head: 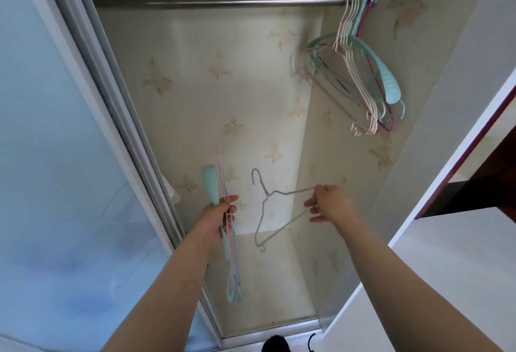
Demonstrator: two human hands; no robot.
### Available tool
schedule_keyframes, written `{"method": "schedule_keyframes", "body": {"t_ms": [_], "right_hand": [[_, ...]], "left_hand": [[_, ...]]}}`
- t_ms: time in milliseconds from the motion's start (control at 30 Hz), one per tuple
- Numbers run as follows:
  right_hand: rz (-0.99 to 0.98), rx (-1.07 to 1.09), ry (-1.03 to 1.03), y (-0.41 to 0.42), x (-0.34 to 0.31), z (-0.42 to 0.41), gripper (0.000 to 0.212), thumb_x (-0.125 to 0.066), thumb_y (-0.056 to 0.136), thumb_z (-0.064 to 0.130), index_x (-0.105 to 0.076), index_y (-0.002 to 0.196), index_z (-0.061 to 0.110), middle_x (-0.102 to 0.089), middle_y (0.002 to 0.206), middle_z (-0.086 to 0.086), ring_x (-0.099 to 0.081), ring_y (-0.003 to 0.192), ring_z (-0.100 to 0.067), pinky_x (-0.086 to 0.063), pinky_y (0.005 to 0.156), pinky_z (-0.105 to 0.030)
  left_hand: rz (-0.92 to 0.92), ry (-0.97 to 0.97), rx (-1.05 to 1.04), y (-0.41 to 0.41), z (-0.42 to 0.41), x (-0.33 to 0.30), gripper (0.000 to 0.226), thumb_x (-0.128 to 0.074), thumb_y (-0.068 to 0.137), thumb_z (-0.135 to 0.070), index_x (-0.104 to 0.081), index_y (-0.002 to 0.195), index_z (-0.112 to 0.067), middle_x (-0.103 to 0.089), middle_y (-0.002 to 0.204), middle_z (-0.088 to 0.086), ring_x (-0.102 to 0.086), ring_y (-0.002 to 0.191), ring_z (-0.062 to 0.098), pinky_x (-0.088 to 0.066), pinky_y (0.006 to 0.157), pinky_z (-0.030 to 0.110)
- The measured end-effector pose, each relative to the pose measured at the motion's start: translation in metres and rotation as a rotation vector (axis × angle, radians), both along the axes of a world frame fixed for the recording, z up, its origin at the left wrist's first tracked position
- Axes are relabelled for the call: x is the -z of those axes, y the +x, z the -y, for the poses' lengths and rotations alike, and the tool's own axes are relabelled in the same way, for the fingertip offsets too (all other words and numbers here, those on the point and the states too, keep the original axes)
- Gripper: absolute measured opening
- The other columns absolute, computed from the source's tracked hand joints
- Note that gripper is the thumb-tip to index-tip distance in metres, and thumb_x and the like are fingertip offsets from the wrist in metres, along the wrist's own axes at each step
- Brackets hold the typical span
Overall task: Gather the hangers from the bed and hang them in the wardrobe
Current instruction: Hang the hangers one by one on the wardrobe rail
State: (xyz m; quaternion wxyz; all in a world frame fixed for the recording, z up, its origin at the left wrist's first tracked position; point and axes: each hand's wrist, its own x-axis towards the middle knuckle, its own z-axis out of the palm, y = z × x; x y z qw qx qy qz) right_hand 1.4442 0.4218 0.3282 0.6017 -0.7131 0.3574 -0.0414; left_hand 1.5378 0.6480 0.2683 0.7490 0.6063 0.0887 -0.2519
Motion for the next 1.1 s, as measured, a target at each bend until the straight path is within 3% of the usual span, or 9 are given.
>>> {"method": "schedule_keyframes", "body": {"t_ms": [67, 133, 267, 400, 733, 800, 900, 1033, 1100], "right_hand": [[0.220, 0.029, 0.012, 0.000, -0.030, -0.004, 0.033, -0.041, 0.094, 0.015, -0.062, 0.074, 0.001, -0.062, 0.067, -0.006, -0.054, 0.060, -0.016, -0.056, 0.062, -0.033], [0.417, 0.057, 0.051, -0.003, -0.059, -0.010, 0.038, -0.048, 0.093, 0.019, -0.061, 0.060, 0.007, -0.055, 0.059, -0.002, -0.053, 0.060, -0.014, -0.056, 0.074, -0.034], [0.818, 0.238, 0.091, -0.012, -0.100, -0.022, 0.039, -0.054, 0.095, 0.029, -0.041, 0.060, 0.017, -0.033, 0.063, -0.002, -0.036, 0.058, -0.010, -0.049, 0.073, -0.024], [1.109, 0.303, 0.237, -0.014, -0.116, -0.026, 0.046, -0.048, 0.098, 0.024, -0.039, 0.053, 0.023, -0.036, 0.057, 0.007, -0.035, 0.061, -0.012, -0.047, 0.074, -0.024], [0.962, 0.373, 0.197, 0.040, -0.130, -0.001, 0.044, -0.043, 0.101, 0.030, -0.034, 0.059, 0.019, -0.033, 0.055, 0.006, -0.036, 0.051, -0.006, -0.043, 0.076, -0.027], [0.913, 0.374, 0.122, 0.044, -0.131, 0.002, 0.046, -0.040, 0.101, 0.032, -0.033, 0.059, 0.017, -0.034, 0.058, 0.002, -0.035, 0.054, -0.008, -0.038, 0.069, -0.020], [0.849, 0.423, 0.007, 0.046, -0.132, 0.011, 0.043, -0.034, 0.103, 0.032, -0.043, 0.068, 0.009, -0.036, 0.063, -0.003, -0.033, 0.049, -0.005, -0.030, 0.047, -0.012], [0.716, 0.431, 0.027, 0.053, -0.131, 0.031, 0.045, -0.030, 0.102, 0.037, -0.047, 0.071, 0.011, -0.047, 0.075, -0.001, -0.044, 0.072, -0.014, -0.037, 0.072, -0.023], [0.698, 0.428, 0.052, 0.053, -0.128, 0.037, 0.042, -0.030, 0.102, 0.038, -0.056, 0.083, 0.010, -0.052, 0.082, 0.001, -0.046, 0.078, -0.014, -0.037, 0.080, -0.026]], "left_hand": [[0.005, -0.030, -0.026, 0.005, 0.003, -0.008, 0.025, -0.042, 0.102, -0.015, -0.067, 0.102, -0.008, -0.054, 0.053, -0.005, -0.044, 0.051, 0.009, -0.037, 0.051, 0.020], [0.014, -0.068, -0.040, 0.008, 0.007, -0.019, 0.026, -0.041, 0.103, -0.015, -0.065, 0.100, -0.009, -0.053, 0.049, -0.007, -0.043, 0.043, 0.006, -0.036, 0.043, 0.017], [0.026, -0.156, -0.050, 0.016, 0.015, -0.045, 0.026, -0.040, 0.102, -0.017, -0.065, 0.097, -0.011, -0.052, 0.047, -0.010, -0.042, 0.036, 0.003, -0.031, 0.036, 0.017], [0.042, -0.221, -0.051, 0.024, 0.026, -0.069, 0.024, -0.043, 0.101, -0.018, -0.065, 0.098, -0.013, -0.052, 0.049, -0.009, -0.042, 0.038, 0.004, -0.031, 0.036, 0.018], [0.084, -0.248, -0.032, 0.025, 0.042, -0.117, 0.016, -0.051, 0.097, -0.018, -0.067, 0.094, -0.014, -0.050, 0.048, -0.010, -0.038, 0.034, 0.003, -0.029, 0.033, 0.014], [0.075, -0.265, -0.016, 0.024, 0.042, -0.117, 0.019, -0.049, 0.099, -0.021, -0.067, 0.096, -0.014, -0.051, 0.051, -0.009, -0.039, 0.036, 0.004, -0.030, 0.033, 0.015], [0.075, -0.276, 0.004, 0.021, 0.042, -0.115, 0.020, -0.050, 0.098, -0.022, -0.068, 0.099, -0.014, -0.053, 0.056, -0.008, -0.040, 0.039, 0.006, -0.032, 0.035, 0.017], [0.112, -0.223, 0.026, 0.015, 0.043, -0.113, 0.018, -0.054, 0.096, -0.023, -0.070, 0.099, -0.014, -0.055, 0.057, -0.008, -0.036, 0.046, 0.009, -0.032, 0.040, 0.020], [0.121, -0.209, 0.035, 0.013, 0.042, -0.114, 0.017, -0.056, 0.095, -0.023, -0.070, 0.098, -0.013, -0.055, 0.061, -0.007, -0.035, 0.051, 0.011, -0.032, 0.045, 0.022]]}}
